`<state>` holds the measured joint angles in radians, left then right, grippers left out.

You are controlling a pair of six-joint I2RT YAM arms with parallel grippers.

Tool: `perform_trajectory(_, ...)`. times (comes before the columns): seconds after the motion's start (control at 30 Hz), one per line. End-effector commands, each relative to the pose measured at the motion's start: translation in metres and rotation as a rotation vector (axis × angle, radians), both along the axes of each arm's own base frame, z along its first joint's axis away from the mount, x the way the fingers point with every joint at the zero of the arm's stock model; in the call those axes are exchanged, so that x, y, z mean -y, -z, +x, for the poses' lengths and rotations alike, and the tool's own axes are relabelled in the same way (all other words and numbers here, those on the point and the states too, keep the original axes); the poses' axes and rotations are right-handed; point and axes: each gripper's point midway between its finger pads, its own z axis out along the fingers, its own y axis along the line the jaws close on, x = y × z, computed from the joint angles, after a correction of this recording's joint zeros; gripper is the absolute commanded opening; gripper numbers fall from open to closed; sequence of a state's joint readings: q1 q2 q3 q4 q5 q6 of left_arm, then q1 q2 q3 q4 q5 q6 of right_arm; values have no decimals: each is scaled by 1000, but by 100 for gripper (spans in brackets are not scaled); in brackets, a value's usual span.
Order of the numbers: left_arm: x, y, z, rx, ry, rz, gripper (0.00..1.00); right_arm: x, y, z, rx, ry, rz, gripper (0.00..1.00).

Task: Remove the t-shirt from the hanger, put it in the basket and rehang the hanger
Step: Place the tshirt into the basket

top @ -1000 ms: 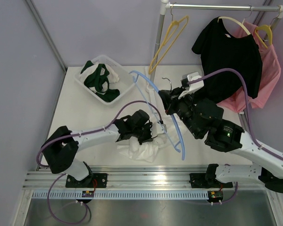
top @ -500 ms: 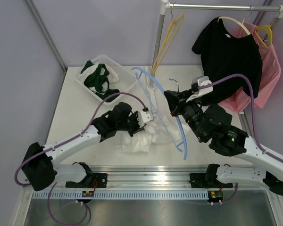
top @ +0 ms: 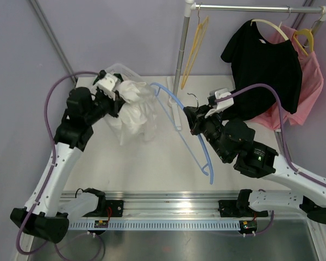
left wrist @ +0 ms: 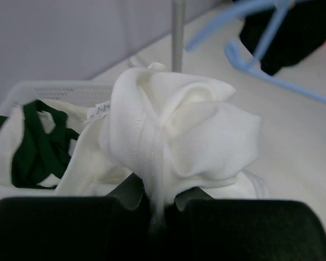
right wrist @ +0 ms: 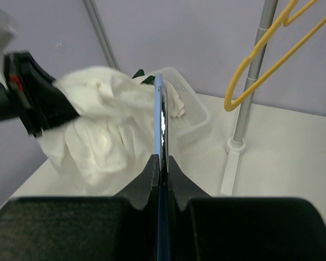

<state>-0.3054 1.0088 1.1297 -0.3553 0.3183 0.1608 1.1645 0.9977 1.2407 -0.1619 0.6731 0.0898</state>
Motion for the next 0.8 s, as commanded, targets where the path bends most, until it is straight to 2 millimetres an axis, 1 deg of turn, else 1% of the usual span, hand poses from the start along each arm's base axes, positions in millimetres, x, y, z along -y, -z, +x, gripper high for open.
perform_trajectory(0.0,-17,-100,10,145,-31,-113,0,5,-31,0,34,21,74,0)
perform_trajectory(0.03,-21,-103,23,130,-53,-114,0,4,-33,0,34,18,75,0)
perform_trajectory(0.07,-31,-117,29,148,-86,-118,0,2,-31,2,30,19,67,0)
perform_trajectory(0.1,-36,-140,31,179,-105,-132,0,0,-32,1,33,10,67,0)
perform_trajectory(0.13,-46,-142,46,170,-148,-135,0,-2,-30,2,30,10,62,0)
perform_trajectory(0.17,-49,-146,54,170,-162,-142,0,-3,-31,2,29,10,61,0)
perform_trajectory(0.2,-52,-163,56,201,-175,-159,0,-4,-31,2,29,7,61,0)
perform_trajectory(0.23,-61,-165,65,203,-223,-161,0,-7,-30,3,28,6,55,0)
perform_trajectory(0.27,-64,-158,81,184,-241,-158,0,-8,-29,3,28,6,54,0)
perform_trajectory(0.33,-70,-158,96,185,-274,-157,0,-10,-30,3,32,-3,48,0)
perform_trajectory(0.37,-71,-145,111,155,-290,-149,0,-10,-29,3,34,-6,45,0)
perform_trajectory(0.43,-73,-134,127,143,-303,-148,0,-11,-30,2,34,-13,48,0)
perform_trajectory(0.47,-76,-119,135,116,-314,-145,0,-11,-29,3,32,-12,45,0)
perform_trajectory(0.5,-76,-109,149,111,-315,-149,0,-11,-30,2,30,-15,47,0)
perform_trajectory(0.57,-77,-89,166,91,-322,-152,0,-9,-30,1,31,-14,49,0)
perform_trajectory(0.6,-76,-70,180,54,-324,-149,0,-8,-29,1,31,-14,46,0)
perform_trajectory(0.63,-78,-55,191,25,-324,-144,0,-7,-31,1,33,-12,50,0)
perform_trajectory(0.67,-79,-45,200,4,-328,-141,0,-7,-30,1,31,-12,47,0)
perform_trajectory(0.7,-81,-49,208,-2,-332,-142,0,-7,-30,0,31,-14,47,0)
perform_trajectory(0.73,-85,-17,227,-73,-337,-131,0,-6,-30,0,31,-14,47,0)
perform_trajectory(0.77,-88,-9,234,-105,-341,-126,0,-6,-30,0,32,-11,49,0)
